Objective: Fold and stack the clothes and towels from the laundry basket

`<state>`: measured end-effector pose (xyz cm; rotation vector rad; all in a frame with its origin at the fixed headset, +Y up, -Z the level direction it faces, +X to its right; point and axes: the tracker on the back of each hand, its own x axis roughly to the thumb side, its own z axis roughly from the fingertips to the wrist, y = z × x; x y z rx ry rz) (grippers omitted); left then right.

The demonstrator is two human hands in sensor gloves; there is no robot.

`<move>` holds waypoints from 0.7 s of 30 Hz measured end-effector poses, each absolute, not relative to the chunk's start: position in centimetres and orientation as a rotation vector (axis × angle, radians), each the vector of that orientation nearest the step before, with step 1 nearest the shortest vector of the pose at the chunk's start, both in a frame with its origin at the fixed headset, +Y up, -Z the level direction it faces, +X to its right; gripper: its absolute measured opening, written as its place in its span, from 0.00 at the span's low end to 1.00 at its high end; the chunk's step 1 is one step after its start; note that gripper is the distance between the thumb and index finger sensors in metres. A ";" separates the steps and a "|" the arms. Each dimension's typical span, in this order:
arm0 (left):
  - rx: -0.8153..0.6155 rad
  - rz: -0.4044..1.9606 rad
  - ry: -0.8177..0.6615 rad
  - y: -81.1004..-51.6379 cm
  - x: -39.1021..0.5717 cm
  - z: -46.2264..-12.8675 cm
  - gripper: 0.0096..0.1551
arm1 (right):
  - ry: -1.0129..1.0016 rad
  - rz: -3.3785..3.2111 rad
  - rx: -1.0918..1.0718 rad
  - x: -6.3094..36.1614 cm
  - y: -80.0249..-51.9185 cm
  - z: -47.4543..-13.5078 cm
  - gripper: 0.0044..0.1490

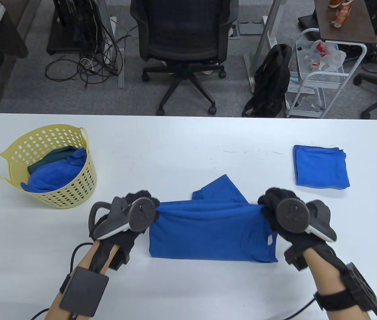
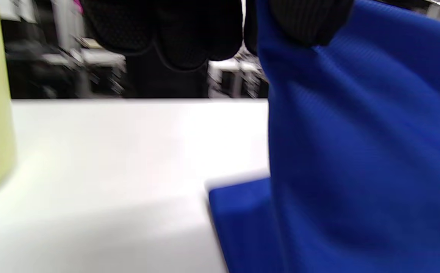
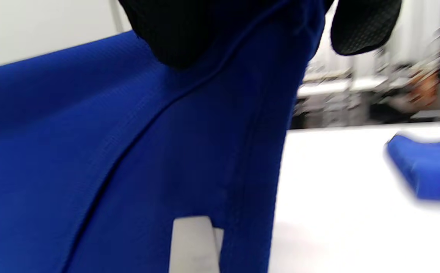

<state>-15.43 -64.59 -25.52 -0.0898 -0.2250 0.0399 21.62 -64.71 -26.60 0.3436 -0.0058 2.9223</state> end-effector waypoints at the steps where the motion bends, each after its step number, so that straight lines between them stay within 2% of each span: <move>1: -0.077 0.025 -0.139 -65.0 -15.2 -27.6 0.38 | -0.045 2.949 0.228 21.2 -64.9 -28.4 0.28; 2: -0.092 0.019 -0.088 -65.6 -15.0 -28.9 0.46 | -0.045 2.975 0.150 20.9 -65.4 -29.2 0.32; 4: -0.168 0.044 -0.039 -67.6 -14.6 -30.9 0.51 | 0.128 2.991 0.159 20.0 -66.6 -29.2 0.37; 8: -0.274 0.096 -0.127 -71.9 -13.4 -32.5 0.43 | 0.317 2.999 0.418 19.3 -70.2 -26.3 0.36; 13: -0.311 0.010 -0.138 -74.3 -12.6 -34.6 0.38 | 0.589 2.977 0.584 19.9 -73.4 -22.5 0.33; 21: -0.392 -0.005 -0.127 -75.4 -9.7 -39.2 0.39 | 0.614 2.997 0.685 19.4 -74.5 -19.6 0.33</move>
